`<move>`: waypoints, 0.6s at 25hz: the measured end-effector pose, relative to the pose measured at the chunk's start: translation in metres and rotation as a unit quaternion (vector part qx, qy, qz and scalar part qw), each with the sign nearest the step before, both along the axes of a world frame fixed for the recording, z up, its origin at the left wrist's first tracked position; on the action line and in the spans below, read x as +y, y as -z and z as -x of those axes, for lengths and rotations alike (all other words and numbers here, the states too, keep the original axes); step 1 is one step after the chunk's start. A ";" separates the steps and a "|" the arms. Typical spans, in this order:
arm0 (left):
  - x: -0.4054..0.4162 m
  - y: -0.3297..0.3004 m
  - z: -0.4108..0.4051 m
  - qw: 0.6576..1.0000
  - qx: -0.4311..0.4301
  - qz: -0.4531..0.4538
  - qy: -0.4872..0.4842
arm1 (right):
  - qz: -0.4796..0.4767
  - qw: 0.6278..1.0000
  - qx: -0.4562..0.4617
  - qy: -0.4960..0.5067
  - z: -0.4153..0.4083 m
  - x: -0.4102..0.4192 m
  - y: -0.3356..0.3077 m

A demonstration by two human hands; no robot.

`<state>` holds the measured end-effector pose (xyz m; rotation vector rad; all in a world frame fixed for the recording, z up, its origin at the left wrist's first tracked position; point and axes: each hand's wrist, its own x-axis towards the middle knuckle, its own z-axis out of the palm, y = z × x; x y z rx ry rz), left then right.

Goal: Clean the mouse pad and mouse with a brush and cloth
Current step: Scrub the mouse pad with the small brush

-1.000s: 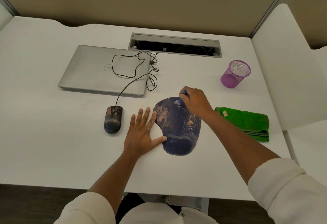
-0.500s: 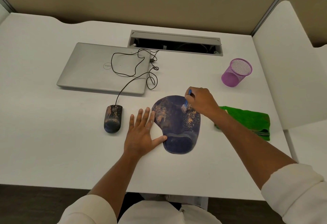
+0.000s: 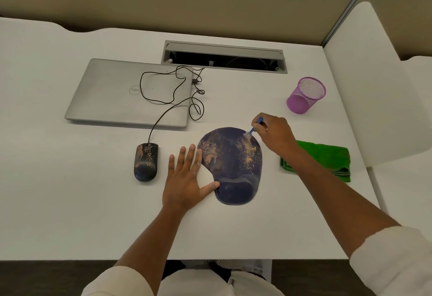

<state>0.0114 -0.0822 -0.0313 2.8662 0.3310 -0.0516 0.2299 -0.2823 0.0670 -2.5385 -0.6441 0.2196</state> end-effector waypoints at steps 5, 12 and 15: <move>0.001 0.001 0.000 1.000 -0.004 0.011 0.000 | 0.029 0.999 0.024 0.036 0.001 0.003 0.005; 0.002 0.002 -0.001 1.000 0.001 0.008 0.002 | -0.005 0.997 -0.010 0.081 -0.002 0.007 -0.004; 0.001 0.002 0.000 1.000 -0.006 0.010 0.001 | 0.005 0.997 0.015 0.072 -0.002 0.010 0.004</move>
